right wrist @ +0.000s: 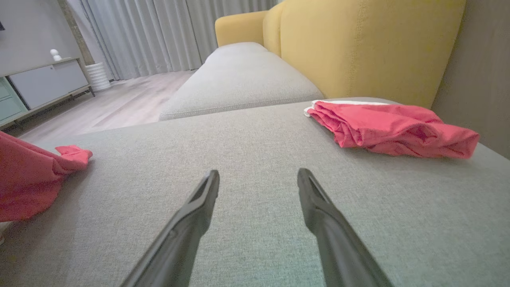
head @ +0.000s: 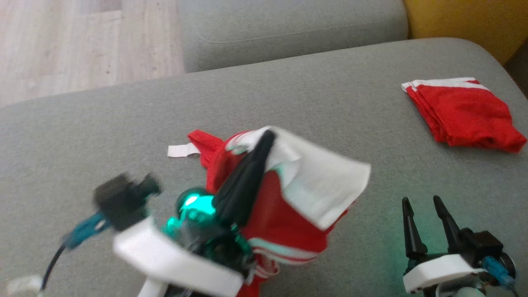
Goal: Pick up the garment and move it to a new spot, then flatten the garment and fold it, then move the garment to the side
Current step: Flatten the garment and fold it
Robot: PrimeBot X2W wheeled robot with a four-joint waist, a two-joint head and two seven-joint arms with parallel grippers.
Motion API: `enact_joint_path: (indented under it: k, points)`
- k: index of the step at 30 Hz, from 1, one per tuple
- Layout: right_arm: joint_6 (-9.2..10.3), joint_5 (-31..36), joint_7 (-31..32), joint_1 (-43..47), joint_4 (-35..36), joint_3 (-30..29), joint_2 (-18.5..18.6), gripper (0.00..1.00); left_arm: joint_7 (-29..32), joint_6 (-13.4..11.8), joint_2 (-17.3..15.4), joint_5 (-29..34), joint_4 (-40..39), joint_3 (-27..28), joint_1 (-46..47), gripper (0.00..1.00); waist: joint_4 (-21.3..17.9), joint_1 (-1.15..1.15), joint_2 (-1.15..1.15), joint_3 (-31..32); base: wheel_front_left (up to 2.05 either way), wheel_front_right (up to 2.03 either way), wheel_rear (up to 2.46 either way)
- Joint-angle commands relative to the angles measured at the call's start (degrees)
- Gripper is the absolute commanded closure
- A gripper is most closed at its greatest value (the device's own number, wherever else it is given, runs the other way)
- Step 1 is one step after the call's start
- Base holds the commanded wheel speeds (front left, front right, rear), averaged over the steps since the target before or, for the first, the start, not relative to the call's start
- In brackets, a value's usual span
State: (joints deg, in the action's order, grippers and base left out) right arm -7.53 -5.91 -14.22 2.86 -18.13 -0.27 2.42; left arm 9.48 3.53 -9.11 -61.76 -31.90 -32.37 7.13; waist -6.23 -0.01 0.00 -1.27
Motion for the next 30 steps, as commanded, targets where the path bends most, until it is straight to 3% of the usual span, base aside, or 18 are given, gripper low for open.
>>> enact_joint_path:
  k: [1,7,13,22,23,24,25,26,27,30]
  points:
    - [0.04,-0.4,-0.8,-2.4,1.7,1.4,0.5,0.0,0.2,-0.1,0.9,0.2,-1.3,1.6,4.6,1.0,-0.7,0.01,0.0,-0.6,0.0,0.0,0.0]
    - [0.04,-2.3,-0.8,-6.7,2.1,4.4,0.5,0.0,3.7,-0.5,3.6,3.9,13.2,0.4,19.3,1.0,-6.6,0.01,0.0,-4.9,0.0,0.0,0.0]
    - [0.04,-5.8,-0.8,-10.2,2.6,7.5,0.5,0.0,2.9,-0.7,4.5,8.9,30.1,2.9,35.1,1.0,-13.2,0.01,0.0,-9.8,0.0,0.0,0.0]
    - [0.04,-9.7,-0.8,-12.5,3.2,9.6,0.5,0.0,-8.7,-1.5,1.8,19.4,54.2,8.6,53.4,1.0,-19.6,0.01,0.0,-15.5,0.0,0.0,0.0]
    - [0.04,-9.9,-0.8,-12.6,3.3,9.8,0.5,0.0,-10.0,-1.8,1.4,20.5,56.9,8.8,54.8,0.94,-20.0,0.01,0.0,-16.0,0.0,0.0,0.0]
    - [0.04,-10.2,-0.8,-12.7,3.4,9.9,0.5,0.0,-11.0,-1.8,1.0,21.2,59.5,8.9,55.8,0.67,-20.2,0.01,0.0,-16.3,0.0,0.0,0.0]
    - [0.04,-10.4,-0.8,-12.7,3.4,10.1,0.5,0.0,-11.6,-1.9,0.5,21.8,62.0,8.9,56.4,0.51,-20.4,0.01,0.0,-16.5,0.0,0.0,0.0]
    - [0.04,-10.5,-0.8,-12.8,3.5,10.3,0.5,0.0,-12.3,-1.8,0.1,22.1,64.3,9.0,56.9,0.12,-20.6,0.01,0.0,-16.6,0.0,0.0,0.0]
    - [0.04,-10.6,-0.8,-12.8,3.6,10.3,0.5,0.0,-12.9,-1.6,-0.3,22.5,66.2,9.0,57.3,0.0,-20.7,0.01,0.0,-16.7,0.0,0.0,0.0]
    - [0.04,-10.7,-0.8,-12.5,3.8,9.7,0.5,0.0,-14.3,-0.8,-1.5,23.3,70.5,8.7,57.4,0.0,-20.1,0.01,0.0,-16.9,0.0,0.0,0.0]
